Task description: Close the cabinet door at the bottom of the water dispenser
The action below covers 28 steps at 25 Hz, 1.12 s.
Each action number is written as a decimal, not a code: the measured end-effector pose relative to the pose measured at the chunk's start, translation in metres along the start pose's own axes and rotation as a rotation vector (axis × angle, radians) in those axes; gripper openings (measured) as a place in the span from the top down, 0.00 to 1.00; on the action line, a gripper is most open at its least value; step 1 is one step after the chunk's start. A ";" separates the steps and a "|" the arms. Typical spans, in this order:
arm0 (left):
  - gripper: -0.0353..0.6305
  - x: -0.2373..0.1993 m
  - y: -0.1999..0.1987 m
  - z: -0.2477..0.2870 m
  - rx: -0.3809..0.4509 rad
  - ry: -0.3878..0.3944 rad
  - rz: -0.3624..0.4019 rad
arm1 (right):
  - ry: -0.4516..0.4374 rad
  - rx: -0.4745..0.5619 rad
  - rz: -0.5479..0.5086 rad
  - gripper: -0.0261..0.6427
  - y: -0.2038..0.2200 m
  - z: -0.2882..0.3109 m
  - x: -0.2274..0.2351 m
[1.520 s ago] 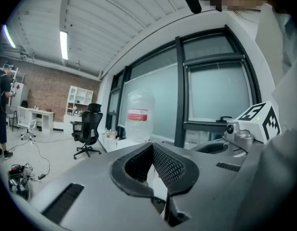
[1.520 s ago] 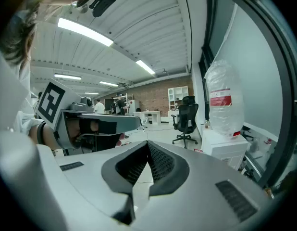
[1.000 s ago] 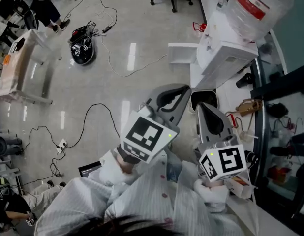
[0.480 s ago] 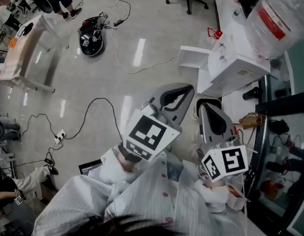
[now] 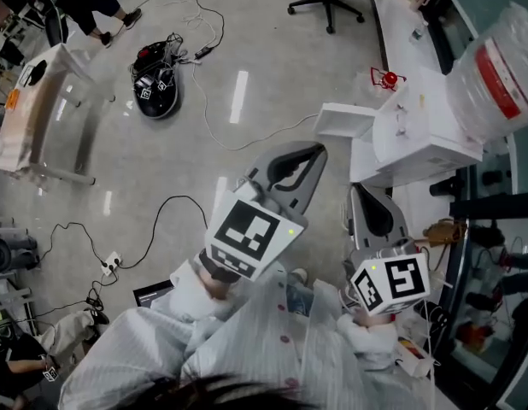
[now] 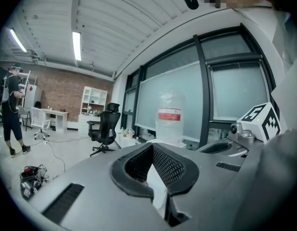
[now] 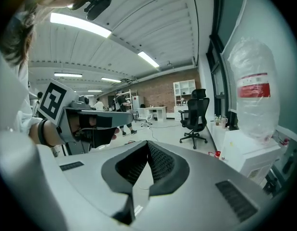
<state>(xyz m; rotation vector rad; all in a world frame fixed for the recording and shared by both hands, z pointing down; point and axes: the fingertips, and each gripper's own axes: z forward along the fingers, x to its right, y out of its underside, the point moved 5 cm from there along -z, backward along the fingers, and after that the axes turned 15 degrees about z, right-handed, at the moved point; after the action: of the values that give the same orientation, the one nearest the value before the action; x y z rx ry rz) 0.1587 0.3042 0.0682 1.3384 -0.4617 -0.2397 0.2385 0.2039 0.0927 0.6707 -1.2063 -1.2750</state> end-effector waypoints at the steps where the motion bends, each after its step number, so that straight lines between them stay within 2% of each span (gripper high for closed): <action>1: 0.93 -0.016 0.002 0.002 -0.002 0.004 0.003 | 0.008 0.004 0.004 0.94 -0.004 0.013 -0.002; 6: 0.93 -0.084 0.017 0.009 -0.013 0.025 0.016 | 0.057 0.026 0.022 0.94 -0.022 0.072 -0.007; 11: 0.93 -0.134 0.033 0.008 -0.033 0.051 0.017 | 0.118 0.047 0.066 0.94 -0.030 0.111 -0.009; 19: 0.93 -0.167 0.059 0.042 -0.054 0.086 -0.033 | 0.169 0.011 0.111 0.94 -0.031 0.148 0.015; 28: 0.93 -0.212 0.055 0.127 -0.047 0.078 -0.019 | 0.164 0.005 0.119 0.94 -0.062 0.211 0.080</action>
<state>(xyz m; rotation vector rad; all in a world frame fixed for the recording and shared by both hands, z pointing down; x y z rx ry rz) -0.0915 0.2951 0.1028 1.3017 -0.3755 -0.2120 0.0102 0.1618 0.1224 0.6830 -1.0986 -1.0973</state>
